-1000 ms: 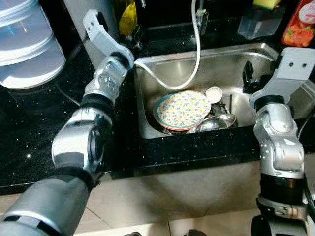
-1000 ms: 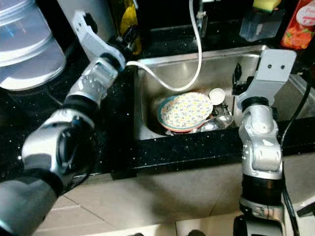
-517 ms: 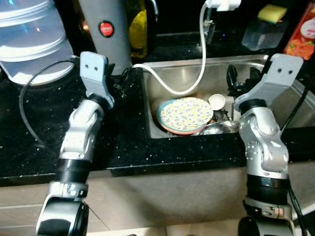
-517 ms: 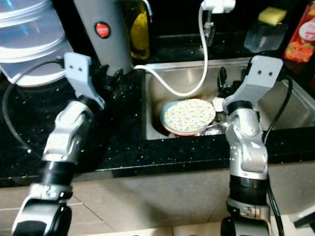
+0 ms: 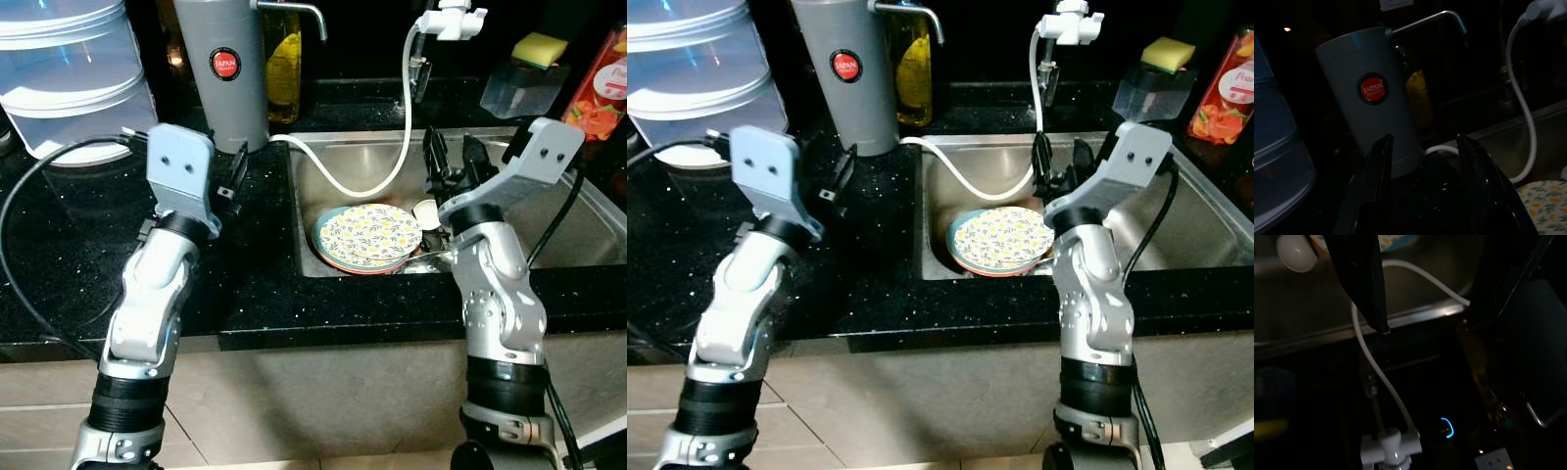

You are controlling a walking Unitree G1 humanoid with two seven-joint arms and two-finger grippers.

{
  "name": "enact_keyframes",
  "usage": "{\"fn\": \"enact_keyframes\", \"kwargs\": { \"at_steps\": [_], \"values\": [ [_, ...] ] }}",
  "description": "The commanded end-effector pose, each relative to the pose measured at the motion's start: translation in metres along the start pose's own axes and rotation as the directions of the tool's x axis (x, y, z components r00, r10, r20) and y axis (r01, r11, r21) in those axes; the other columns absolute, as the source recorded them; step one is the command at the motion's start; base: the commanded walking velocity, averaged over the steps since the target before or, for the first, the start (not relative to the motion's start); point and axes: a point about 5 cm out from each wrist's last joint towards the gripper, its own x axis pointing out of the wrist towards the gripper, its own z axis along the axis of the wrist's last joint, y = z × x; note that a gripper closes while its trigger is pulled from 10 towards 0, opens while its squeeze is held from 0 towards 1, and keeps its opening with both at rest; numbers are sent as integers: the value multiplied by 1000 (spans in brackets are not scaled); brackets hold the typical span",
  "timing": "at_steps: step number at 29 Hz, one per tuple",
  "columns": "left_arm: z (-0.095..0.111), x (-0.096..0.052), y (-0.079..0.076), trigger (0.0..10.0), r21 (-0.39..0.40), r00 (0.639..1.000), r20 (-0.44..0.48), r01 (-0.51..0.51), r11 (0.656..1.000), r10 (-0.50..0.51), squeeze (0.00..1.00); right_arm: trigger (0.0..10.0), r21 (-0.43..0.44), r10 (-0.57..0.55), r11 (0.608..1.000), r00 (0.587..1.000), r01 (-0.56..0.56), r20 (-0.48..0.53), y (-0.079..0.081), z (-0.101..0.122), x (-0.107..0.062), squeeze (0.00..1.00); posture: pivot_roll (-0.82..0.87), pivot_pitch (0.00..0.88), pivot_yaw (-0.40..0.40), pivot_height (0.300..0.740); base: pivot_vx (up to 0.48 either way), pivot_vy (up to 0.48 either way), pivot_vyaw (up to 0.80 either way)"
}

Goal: Kitchen organization

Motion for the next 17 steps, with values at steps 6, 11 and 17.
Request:
{"fn": "enact_keyframes", "kwargs": {
  "at_steps": [6, 11, 17],
  "values": [
    [2, -10, 5, 10000, 142, 998, 4, -65, 988, 65, 0, 10000, -153, 4, 988, 1000, 0, 26, -13, -6, -12, 0, 99, 0, -16, 740, 0, 0, 0],
    [-2, -12, 13, 10000, 139, 991, -8, -128, 982, 130, 0, 10000, -193, 45, 980, 999, -43, 6, -9, -12, -17, 0, 93, 0, -7, 740, 0, 0, 0],
    [-29, -23, 47, 10000, -94, 904, -159, -415, 905, 398, 0, 10000, -149, -11, 989, 999, 4, -50, -18, -24, -18, 0, 94, 0, -8, 740, 0, 0, 0]
  ]
}}
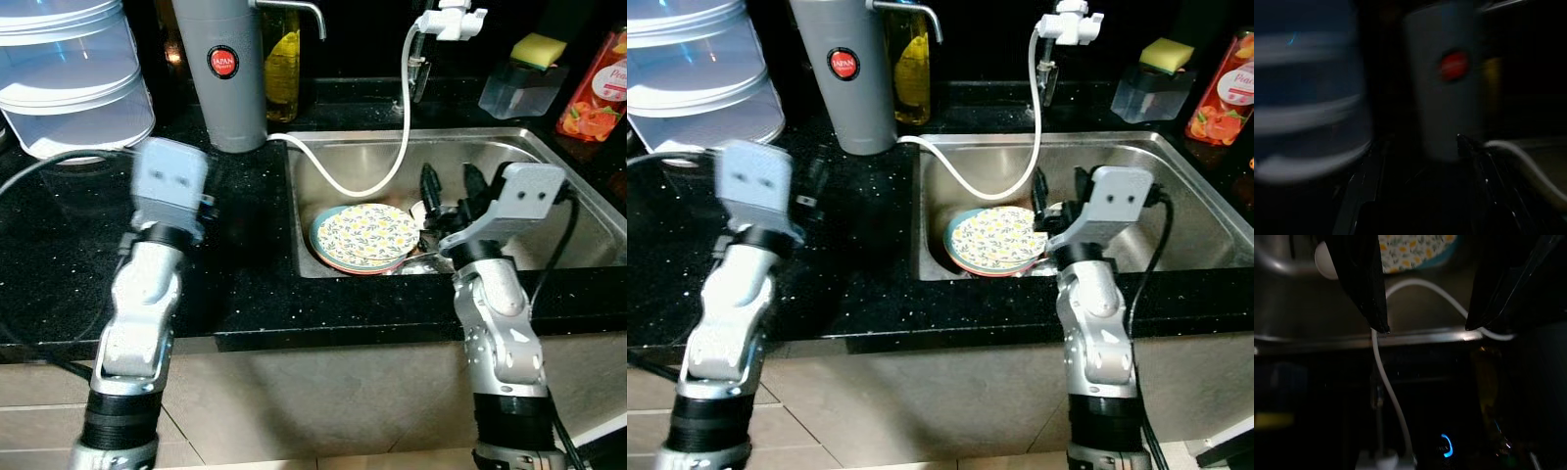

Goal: Kitchen organization

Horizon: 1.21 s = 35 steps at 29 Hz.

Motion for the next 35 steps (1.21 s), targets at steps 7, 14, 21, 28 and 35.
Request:
{"fn": "enact_keyframes", "kwargs": {
  "at_steps": [7, 14, 21, 28, 35],
  "values": [
    [-31, -9, 51, 10000, 211, 989, -57, -124, 970, 139, 0, 10000, 34, -32, 999, 999, 33, -22, -16, -4, 8, 0, 115, 0, -26, 740, 0, 0, 0],
    [-54, -13, 51, 10000, 313, 992, -124, 36, 949, 3, 0, 10000, 59, -36, 997, 998, 39, -58, -13, -14, 12, 0, 112, 0, -27, 740, 0, 0, 0],
    [-60, -9, 53, 10000, 332, 992, -126, 35, 943, 7, 0, 10000, 42, -108, 993, 986, 114, -124, -25, -30, 2, 0, 84, 0, -2, 740, 0, 0, 0],
    [-45, 0, 39, 10000, 315, 998, -43, 50, 948, -39, 0, 10000, -44, -263, 964, 965, 263, 8, -56, -10, 0, 0, 72, 0, 15, 740, 0, 0, 0],
    [-17, -4, 57, 10000, 593, 978, 186, -186, 783, 91, 0, 10000, -224, -461, 844, 872, 488, 165, -109, 16, -11, 0, 76, 0, 32, 740, 0, 0, 0]
  ]
}}
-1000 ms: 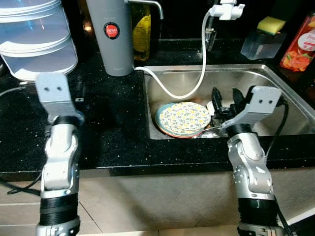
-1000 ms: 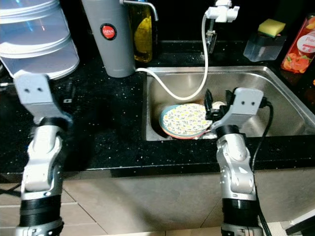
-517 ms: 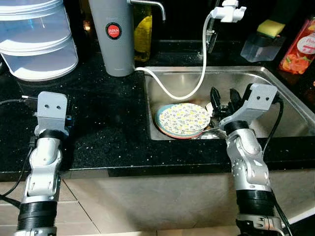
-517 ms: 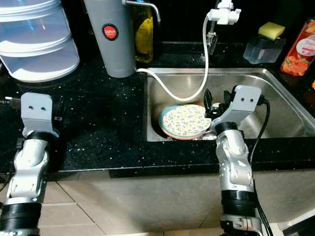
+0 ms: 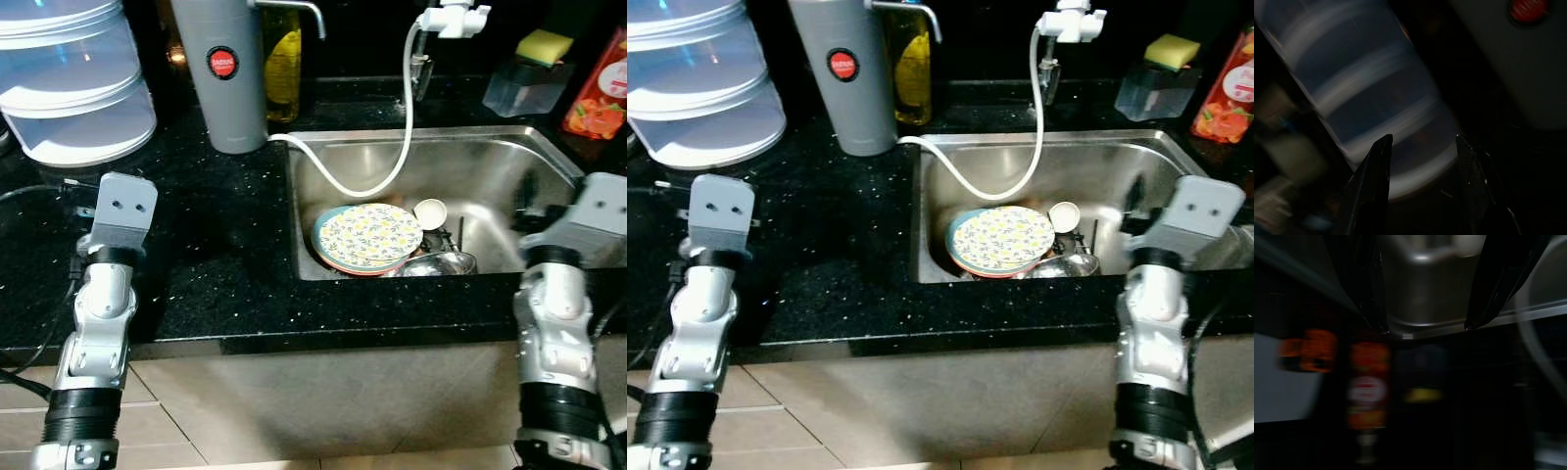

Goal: Kitchen organization

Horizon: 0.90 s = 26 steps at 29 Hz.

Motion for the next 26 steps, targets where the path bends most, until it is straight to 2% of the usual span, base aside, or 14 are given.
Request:
{"fn": "enact_keyframes", "kwargs": {
  "at_steps": [1, 2, 3, 4, 6, 8, 10, 11, 13, 14, 17, 22, 24, 26],
  "values": [
    [-2, -2, 8, 10000, 58, 1000, 10, -26, 998, 26, 0, 10000, -8, -38, 999, 999, 38, -13, -7, -5, -1, 0, 76, 0, 32, 740, 0, 0, 0],
    [-6, -3, 14, 10000, 83, 999, 4, -50, 995, 50, 0, 10000, -24, -69, 997, 997, 69, -20, -15, -7, -1, 0, 76, 0, 32, 740, 0, 0, 0],
    [-15, -8, 31, 10000, 117, 992, -35, -119, 986, 124, 0, 10000, -53, -110, 993, 993, 108, -37, -28, -12, -1, 0, 81, 0, 32, 740, 0, 0, 0],
    [-15, -8, 31, 10000, 117, 992, -35, -119, 986, 124, 0, 10000, -53, -110, 993, 993, 108, -37, -28, -12, -1, 0, 81, 0, 32, 740, 0, 0, 0],
    [-29, -18, 65, 10000, 207, 955, -91, -259, 943, 282, 0, 10000, -110, -195, 976, 978, 186, -75, -55, -22, -2, 0, 112, 0, 12, 740, 0, 0, 0],
    [-29, -18, 65, 10000, 207, 955, -91, -259, 943, 282, 0, 10000, -110, -195, 976, 978, 186, -75, -55, -22, -2, 0, 112, 0, 12, 740, 0, 0, 0],
    [-39, -29, 92, 10000, 275, 907, -133, -353, 894, 399, 0, 10000, -147, -271, 956, 956, 255, -108, -77, -32, 0, 0, 137, 0, 0, 740, 0, 0, 0],
    [-39, -29, 92, 10000, 275, 907, -133, -353, 894, 399, 0, 10000, -147, -271, 956, 956, 255, -108, -77, -32, 0, 0, 137, 0, 0, 740, 0, 0, 0],
    [-50, -43, 104, 10000, 293, 862, -199, -401, 868, 466, 0, 10000, -175, -310, 942, 943, 287, -120, -89, -36, 1, 0, 153, 0, -9, 740, 0, 0, 0],
    [-50, -43, 104, 10000, 293, 862, -199, -401, 868, 466, 0, 10000, -175, -310, 942, 943, 287, -120, -89, -36, 1, 0, 153, 0, -9, 740, 0, 0, 0],
    [-57, -65, 115, 10000, 351, 822, -228, -430, 832, 521, 0, 10000, -220, -384, 911, 912, 349, -146, -109, -44, -1, 0, 184, 0, -34, 740, 0, 0, 0],
    [-60, -80, 125, 10000, 388, 787, -249, -453, 803, 564, 0, 10000, -268, -431, 885, 887, 380, -164, -123, -51, -5, 0, 206, 0, -53, 740, 0, 0, 0],
    [-66, -100, 134, 10000, 428, 744, -284, -466, 774, 605, 0, 10000, -320, -485, 851, 857, 415, -178, -140, -56, -9, 0, 228, 0, -75, 740, 0, 0, 0],
    [-67, -110, 138, 10000, 448, 726, -297, -468, 762, 621, 0, 10000, -346, -505, 836, 844, 426, -180, -146, -58, -11, 0, 228, 0, -75, 740, 0, 0, 0]
  ]
}}
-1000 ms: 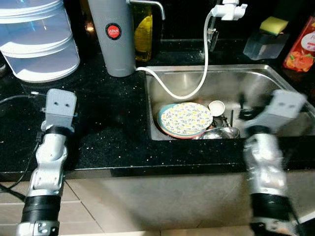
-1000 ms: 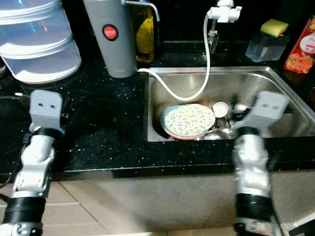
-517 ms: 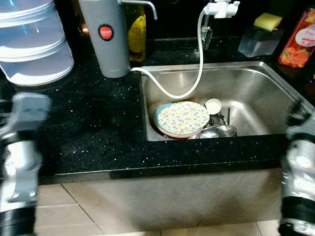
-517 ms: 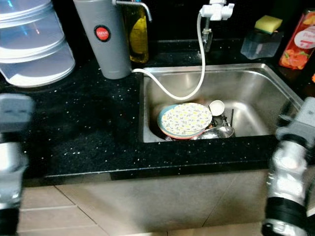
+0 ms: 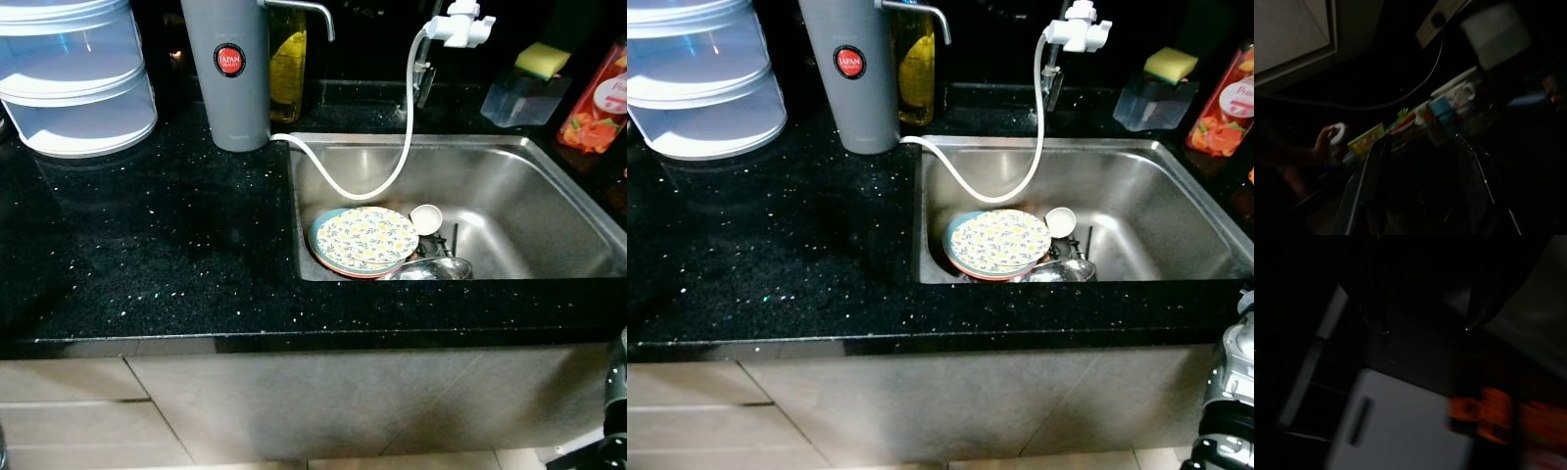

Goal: Kitchen organization

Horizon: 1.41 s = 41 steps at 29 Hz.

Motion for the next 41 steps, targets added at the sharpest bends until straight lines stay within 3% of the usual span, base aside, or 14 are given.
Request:
{"fn": "enact_keyframes", "kwargs": {
  "at_steps": [1, 9, 15, 21, 24, 27, 28, 29, 32, 33, 35, 36, 38, 41],
  "values": [
    [-9, -8, 8, 10000, 18, 999, -45, -23, 1000, 24, 0, 10000, -20, -51, 999, 999, 51, -3, -10, -3, 3, 0, 264, 0, -86, 740, 0, 0, 0],
    [-32, -54, 22, 10000, 110, 992, -110, 76, 991, -64, 0, 10000, -29, -134, 990, 990, 135, 43, -25, 10, 18, 0, 297, 0, -102, 740, 0, 0, 0],
    [-42, -83, 21, 10000, 101, 977, -201, 93, 991, -71, 0, 10000, -26, -235, 972, 971, 234, -40, -44, -1, 19, 0, 311, 0, -122, 740, 0, 0, 0],
    [-61, -134, 15, 10000, 116, 935, -314, 211, 971, -166, 0, 10000, -90, -271, 961, 955, 262, -119, -57, -27, 8, 0, 326, 0, -129, 740, 0, 0, 0],
    [-80, -165, -3, 10000, 51, 859, -426, 336, 940, -284, 0, 10000, -85, -260, 964, 960, 252, -105, -53, -25, 8, 0, 317, 0, -127, 740, 0, 0, 0],
    [-99, -191, -27, 10000, -131, 711, -555, 437, 890, -431, 0, 10000, -83, -244, 968, 966, 238, -82, -48, -21, 11, 0, 301, 0, -121, 740, 0, 0, 0],
    [-99, -191, -27, 10000, -131, 711, -555, 437, 890, -431, 0, 10000, -83, -244, 968, 966, 238, -82, -48, -21, 11, 0, 301, 0, -121, 740, 0, 0, 0],
    [-106, -202, -41, 10000, -268, 603, -610, 454, 850, -514, 0, 10000, -81, -237, 969, 969, 231, -73, -47, -19, 11, 0, 287, 0, -120, 740, 0, 0, 0],
    [-107, -219, -74, 10000, -555, 376, -574, 475, 683, -727, 0, 10000, -82, -231, 971, 971, 226, -63, -46, -17, 12, 0, 275, 0, -123, 740, 0, 0, 0],
    [-107, -219, -74, 10000, -555, 376, -574, 475, 683, -727, 0, 10000, -82, -231, 971, 971, 226, -63, -46, -17, 12, 0, 275, 0, -123, 740, 0, 0, 0],
    [-99, -227, -92, 10000, -683, 241, -490, 490, 541, -838, 0, 10000, -86, -231, 970, 971, 226, -63, -47, -18, 12, 0, 271, 0, -123, 740, 0, 0, 0],
    [-99, -227, -92, 10000, -683, 241, -490, 490, 541, -838, 0, 10000, -86, -231, 970, 971, 226, -63, -47, -18, 12, 0, 271, 0, -123, 740, 0, 0, 0],
    [-81, -231, -109, 10000, -676, 146, -350, 644, 358, -925, 0, 10000, -97, -220, 972, 973, 213, -69, -47, -23, 9, 0, 238, 0, -109, 740, 0, 0, 0],
    [-65, -235, -123, 10000, -533, 77, -242, 823, 199, -967, 0, 10000, -108, -211, 973, 975, 203, -67, -48, -28, 5, 0, 220, 0, -93, 740, 0, 0, 0]
  ]
}}
